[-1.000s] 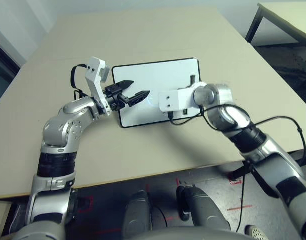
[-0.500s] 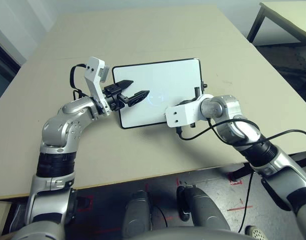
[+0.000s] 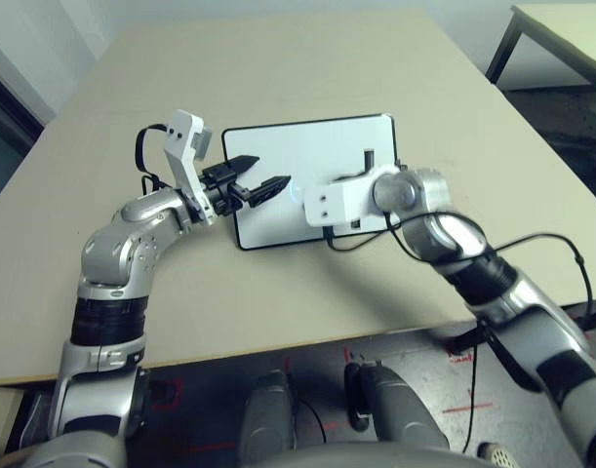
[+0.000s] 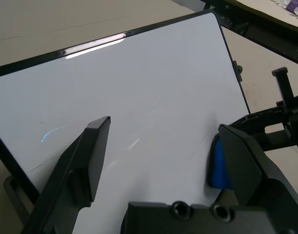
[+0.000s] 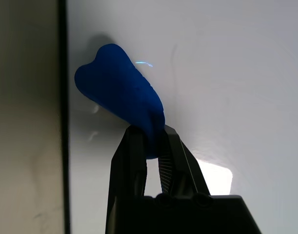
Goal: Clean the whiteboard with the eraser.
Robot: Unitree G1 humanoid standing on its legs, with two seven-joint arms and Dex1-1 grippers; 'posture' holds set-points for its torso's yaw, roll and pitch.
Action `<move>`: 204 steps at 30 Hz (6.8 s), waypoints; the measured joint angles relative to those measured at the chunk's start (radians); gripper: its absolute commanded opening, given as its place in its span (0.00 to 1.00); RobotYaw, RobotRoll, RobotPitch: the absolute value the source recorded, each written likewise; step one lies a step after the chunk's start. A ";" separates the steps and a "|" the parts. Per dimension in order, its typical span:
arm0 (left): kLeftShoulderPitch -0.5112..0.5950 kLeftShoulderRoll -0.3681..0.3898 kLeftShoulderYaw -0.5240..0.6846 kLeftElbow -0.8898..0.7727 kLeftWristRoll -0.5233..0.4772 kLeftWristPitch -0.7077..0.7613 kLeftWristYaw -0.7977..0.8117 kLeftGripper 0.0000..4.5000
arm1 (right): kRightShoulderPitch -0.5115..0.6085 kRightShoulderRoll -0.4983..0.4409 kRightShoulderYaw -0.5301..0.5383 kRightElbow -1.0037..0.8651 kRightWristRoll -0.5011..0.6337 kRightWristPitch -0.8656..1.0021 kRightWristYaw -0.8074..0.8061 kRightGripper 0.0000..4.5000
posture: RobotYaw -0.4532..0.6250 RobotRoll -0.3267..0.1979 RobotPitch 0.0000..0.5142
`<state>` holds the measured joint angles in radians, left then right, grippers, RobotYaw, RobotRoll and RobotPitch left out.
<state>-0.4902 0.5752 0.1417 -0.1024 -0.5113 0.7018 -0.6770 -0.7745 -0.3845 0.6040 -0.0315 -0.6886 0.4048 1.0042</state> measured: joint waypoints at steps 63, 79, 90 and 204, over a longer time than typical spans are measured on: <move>0.010 0.001 0.009 0.012 0.000 -0.039 0.007 1.00 | -0.132 0.069 0.028 0.139 0.099 0.123 0.043 0.07 | 0.39 0.62 0.26; 0.002 -0.002 0.006 0.023 0.001 -0.047 0.007 1.00 | -0.068 -0.030 0.049 0.046 0.039 0.039 0.015 0.07 | 0.39 0.62 0.25; 0.005 0.001 0.005 0.021 0.001 -0.046 0.007 1.00 | -0.154 0.059 0.026 0.163 0.040 0.032 -0.057 0.07 | 0.39 0.62 0.26; -0.147 -0.004 0.290 0.569 0.200 -0.747 0.346 1.00 | -0.203 -0.104 -0.612 0.459 0.326 0.615 -0.438 0.07 | 0.39 0.62 0.18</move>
<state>-0.6376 0.5715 0.4315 0.4671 -0.3115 -0.0448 -0.3305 -0.9772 -0.4887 -0.0083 0.4271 -0.3626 1.0197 0.5659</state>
